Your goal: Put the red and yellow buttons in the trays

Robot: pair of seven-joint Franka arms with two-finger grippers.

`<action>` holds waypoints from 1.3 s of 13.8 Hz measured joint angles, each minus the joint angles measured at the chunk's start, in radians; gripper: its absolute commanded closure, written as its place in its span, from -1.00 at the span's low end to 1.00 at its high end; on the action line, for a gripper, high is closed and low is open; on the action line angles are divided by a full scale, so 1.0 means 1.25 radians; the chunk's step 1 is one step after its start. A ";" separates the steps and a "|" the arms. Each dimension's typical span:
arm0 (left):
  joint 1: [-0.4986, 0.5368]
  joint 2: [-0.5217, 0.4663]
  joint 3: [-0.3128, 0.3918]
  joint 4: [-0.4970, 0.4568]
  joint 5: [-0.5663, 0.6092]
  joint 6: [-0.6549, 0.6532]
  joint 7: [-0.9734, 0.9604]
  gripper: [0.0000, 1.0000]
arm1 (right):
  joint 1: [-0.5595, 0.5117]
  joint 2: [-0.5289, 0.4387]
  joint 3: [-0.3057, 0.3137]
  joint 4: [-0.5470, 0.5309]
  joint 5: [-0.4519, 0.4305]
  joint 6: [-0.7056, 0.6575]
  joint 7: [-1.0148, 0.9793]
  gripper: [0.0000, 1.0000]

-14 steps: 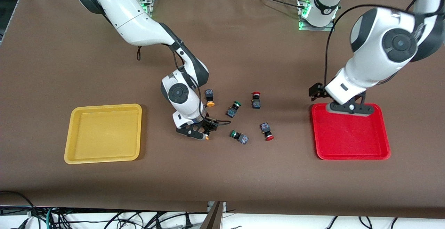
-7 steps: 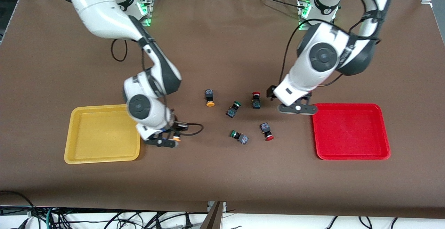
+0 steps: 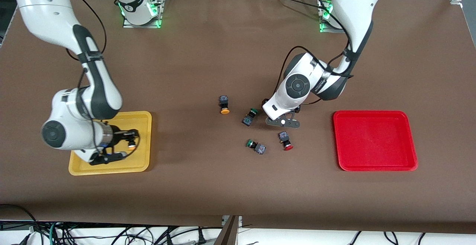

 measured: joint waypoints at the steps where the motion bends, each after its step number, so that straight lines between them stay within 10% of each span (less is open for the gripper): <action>1: -0.005 0.005 0.000 -0.018 0.001 0.022 -0.004 -1.00 | -0.012 0.001 -0.006 -0.024 0.000 0.031 -0.023 0.06; 4: -0.019 0.009 0.000 -0.045 0.001 0.069 -0.038 -1.00 | -0.015 0.003 -0.008 -0.106 0.000 0.138 -0.034 -0.91; 7: -0.036 0.017 0.001 -0.051 0.036 0.090 -0.078 -0.71 | -0.016 0.002 -0.008 -0.122 0.008 0.158 -0.030 -0.97; 12: -0.037 0.023 0.005 -0.052 0.098 0.095 -0.090 0.73 | 0.013 -0.021 0.052 -0.051 0.032 0.055 0.137 -0.97; 18: -0.036 -0.006 0.009 -0.028 0.100 0.021 -0.090 0.88 | 0.172 -0.034 0.083 -0.016 0.036 0.014 0.439 -0.98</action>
